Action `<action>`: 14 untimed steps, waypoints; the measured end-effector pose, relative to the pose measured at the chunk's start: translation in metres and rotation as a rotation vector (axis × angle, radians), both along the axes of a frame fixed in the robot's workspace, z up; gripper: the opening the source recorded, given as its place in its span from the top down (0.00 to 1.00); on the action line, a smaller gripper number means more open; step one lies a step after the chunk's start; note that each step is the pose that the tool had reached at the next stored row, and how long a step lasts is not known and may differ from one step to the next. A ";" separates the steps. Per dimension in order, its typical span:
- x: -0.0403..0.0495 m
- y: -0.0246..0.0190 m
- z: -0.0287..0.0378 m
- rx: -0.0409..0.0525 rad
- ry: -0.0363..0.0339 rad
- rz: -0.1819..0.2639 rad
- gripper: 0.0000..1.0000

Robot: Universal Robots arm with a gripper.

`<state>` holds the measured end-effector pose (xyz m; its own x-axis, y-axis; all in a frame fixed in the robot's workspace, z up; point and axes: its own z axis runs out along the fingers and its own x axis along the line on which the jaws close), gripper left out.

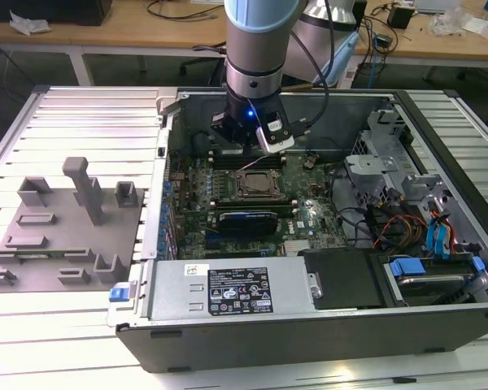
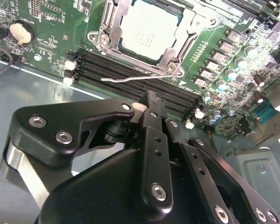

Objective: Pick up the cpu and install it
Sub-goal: 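Install the first cpu locking lever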

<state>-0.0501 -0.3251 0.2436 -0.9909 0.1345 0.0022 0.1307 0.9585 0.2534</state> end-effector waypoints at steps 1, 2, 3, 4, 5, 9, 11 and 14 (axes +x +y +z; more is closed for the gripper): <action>0.0000 0.0000 0.0000 0.0000 0.0000 0.000 0.89; 0.0000 0.0000 -0.0001 0.0000 0.0000 0.000 0.89; 0.0001 0.0001 -0.0008 0.0003 -0.0003 0.000 0.89; 0.0001 0.0000 -0.0016 -0.0020 0.0000 0.000 0.89; 0.0003 0.0000 -0.0026 -0.0036 -0.0001 0.000 0.89; 0.0020 0.0000 -0.0054 -0.0083 0.0001 -0.001 0.89; 0.0033 0.0000 -0.0070 -0.0086 0.0000 -0.001 0.89; 0.0060 0.0000 -0.0092 -0.0086 0.0000 -0.001 0.89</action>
<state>-0.0441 -0.3251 0.2345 -0.9908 0.1352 0.0011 0.1313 0.9605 0.2452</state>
